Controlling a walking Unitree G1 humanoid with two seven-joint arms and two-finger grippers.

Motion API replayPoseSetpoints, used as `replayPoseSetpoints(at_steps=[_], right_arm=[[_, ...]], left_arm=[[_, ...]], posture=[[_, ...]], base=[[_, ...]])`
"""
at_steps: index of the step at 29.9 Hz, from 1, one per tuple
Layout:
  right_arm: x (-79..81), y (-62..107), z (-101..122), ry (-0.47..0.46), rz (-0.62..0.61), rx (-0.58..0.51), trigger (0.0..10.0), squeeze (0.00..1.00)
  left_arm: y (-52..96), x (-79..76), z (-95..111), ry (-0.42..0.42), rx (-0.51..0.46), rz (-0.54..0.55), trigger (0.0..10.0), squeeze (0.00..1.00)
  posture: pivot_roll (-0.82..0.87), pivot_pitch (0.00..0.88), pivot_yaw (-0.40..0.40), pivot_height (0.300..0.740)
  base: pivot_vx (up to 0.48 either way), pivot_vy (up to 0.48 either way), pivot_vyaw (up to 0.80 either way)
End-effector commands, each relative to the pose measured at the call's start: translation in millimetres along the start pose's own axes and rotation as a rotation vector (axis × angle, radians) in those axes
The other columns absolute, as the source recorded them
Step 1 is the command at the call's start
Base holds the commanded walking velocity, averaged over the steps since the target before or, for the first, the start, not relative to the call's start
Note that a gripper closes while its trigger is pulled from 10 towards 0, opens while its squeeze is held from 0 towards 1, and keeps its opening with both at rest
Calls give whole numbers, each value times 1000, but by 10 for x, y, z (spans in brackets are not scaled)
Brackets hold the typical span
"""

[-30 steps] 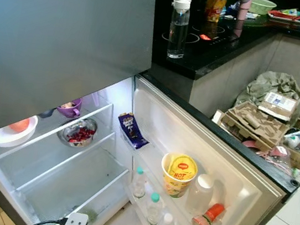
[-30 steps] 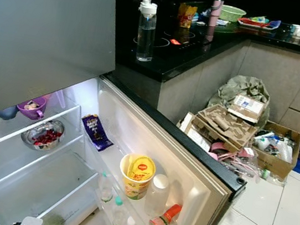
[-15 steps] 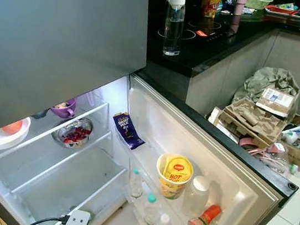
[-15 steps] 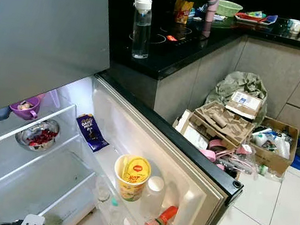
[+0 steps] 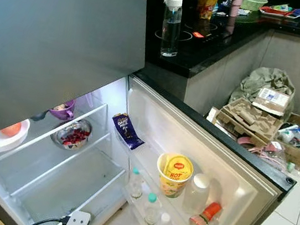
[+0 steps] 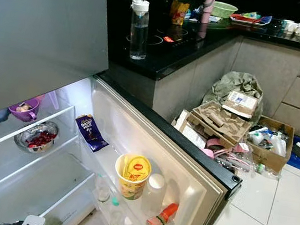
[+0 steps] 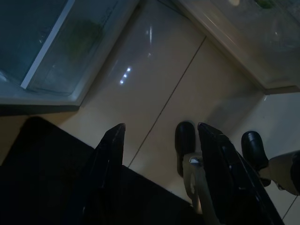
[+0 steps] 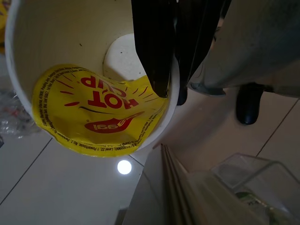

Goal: Restocking fridge

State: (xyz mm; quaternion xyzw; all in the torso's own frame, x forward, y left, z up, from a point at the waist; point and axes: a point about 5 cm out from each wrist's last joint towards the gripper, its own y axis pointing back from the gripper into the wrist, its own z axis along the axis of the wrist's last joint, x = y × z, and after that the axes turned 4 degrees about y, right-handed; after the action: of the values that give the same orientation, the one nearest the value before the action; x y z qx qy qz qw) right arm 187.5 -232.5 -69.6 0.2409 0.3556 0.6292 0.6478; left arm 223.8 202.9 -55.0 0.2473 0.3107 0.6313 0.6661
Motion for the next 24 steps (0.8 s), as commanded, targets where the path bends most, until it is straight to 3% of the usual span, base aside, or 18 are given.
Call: replayPoseSetpoints(at_steps=[1, 24], right_arm=[[23, 11, -71, -16, 1, 20, 10000, 0], [40, -2, -53, -21, -1, 21, 10000, 0]], left_arm=[[21, 47, -76, -13, 37, 8, 10000, 0], [18, 72, -39, -27, 39, 10, 10000, 0]], posture=[[-150, 132, 57, 740], [-146, 132, 67, 740]], base=[[0, 240, 0], [0, 76, 0]])
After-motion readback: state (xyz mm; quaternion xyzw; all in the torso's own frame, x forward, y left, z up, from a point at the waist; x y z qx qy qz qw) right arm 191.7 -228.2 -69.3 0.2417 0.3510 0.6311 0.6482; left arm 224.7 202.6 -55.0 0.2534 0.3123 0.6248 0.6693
